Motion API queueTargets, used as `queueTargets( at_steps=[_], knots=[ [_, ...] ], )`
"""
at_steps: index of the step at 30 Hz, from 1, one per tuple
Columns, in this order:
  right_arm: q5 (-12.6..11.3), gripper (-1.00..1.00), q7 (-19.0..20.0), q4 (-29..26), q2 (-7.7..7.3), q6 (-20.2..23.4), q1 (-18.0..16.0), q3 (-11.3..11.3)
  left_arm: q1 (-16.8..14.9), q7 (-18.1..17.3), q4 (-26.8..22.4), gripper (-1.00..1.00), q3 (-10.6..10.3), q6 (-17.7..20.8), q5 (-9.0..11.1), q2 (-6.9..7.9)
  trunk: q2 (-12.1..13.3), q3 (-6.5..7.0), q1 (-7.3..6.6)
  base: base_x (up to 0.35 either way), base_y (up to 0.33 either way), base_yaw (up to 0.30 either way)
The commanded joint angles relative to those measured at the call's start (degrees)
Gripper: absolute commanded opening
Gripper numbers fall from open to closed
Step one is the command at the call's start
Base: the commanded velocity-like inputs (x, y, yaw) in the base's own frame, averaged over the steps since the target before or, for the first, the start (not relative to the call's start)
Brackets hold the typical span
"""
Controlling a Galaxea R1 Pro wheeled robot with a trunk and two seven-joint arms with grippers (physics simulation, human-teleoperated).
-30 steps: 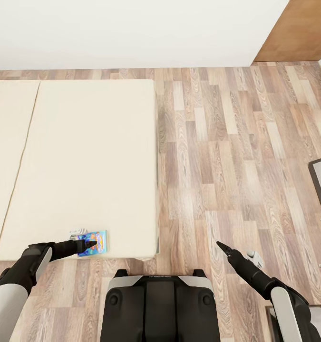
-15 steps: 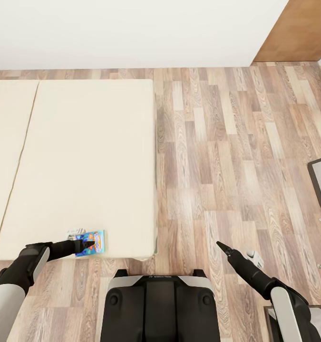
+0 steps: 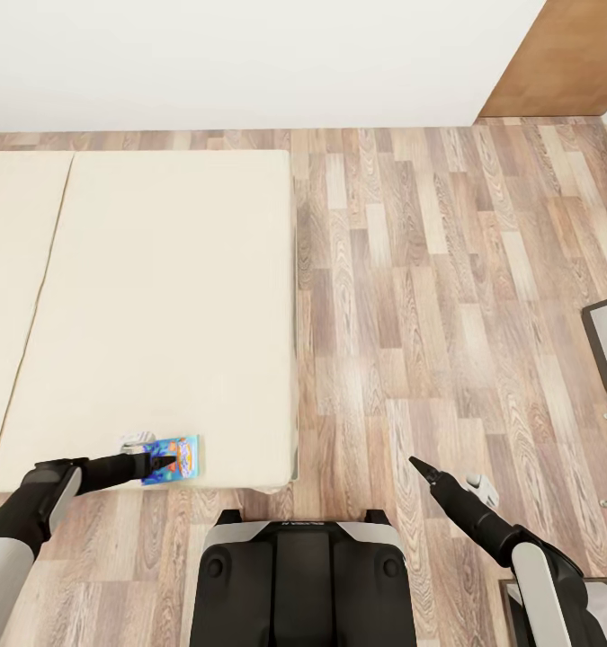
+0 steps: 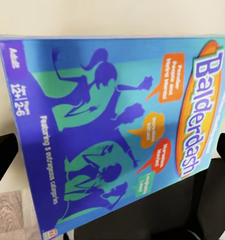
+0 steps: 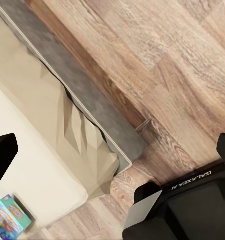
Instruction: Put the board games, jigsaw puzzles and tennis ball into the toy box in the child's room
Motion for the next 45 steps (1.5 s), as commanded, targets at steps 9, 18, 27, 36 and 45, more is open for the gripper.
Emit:
queueTargets(
  at_steps=[9,18,27,36,45],
  knots=[
    [0.1,1.0,0.3,0.0,0.06,0.4,0.0,-0.2,0.0,-1.4,0.0,1.0,0.0,1.1,0.9,-4.4,-0.1,-0.06,0.03,0.0,0.0,0.0],
    [0.1,1.0,0.3,0.0,0.06,0.4,0.0,-0.2,0.0,-1.5,0.0,1.0,0.0,0.9,0.9,-4.35,-0.1,-0.06,0.03,0.0,0.0,0.0],
    [0.1,1.0,0.3,0.0,0.06,0.4,0.0,-0.2,0.0,-1.5,0.0,1.0,0.1,0.9,0.9,-3.34,-0.1,-0.06,0.03,0.0,0.0,0.0],
    [0.1,1.0,0.3,0.0,0.06,0.4,0.0,-0.2,0.0,-1.5,0.0,1.0,0.1,0.7,0.9,-2.66,-0.1,-0.06,0.03,0.0,0.0,0.0],
    [0.1,1.0,0.3,0.0,0.06,0.4,0.0,-0.2,0.0,-1.6,0.0,1.0,0.1,0.7,0.9,-1.01,-0.1,-0.06,0.03,0.0,0.0,0.0]
  ],
)
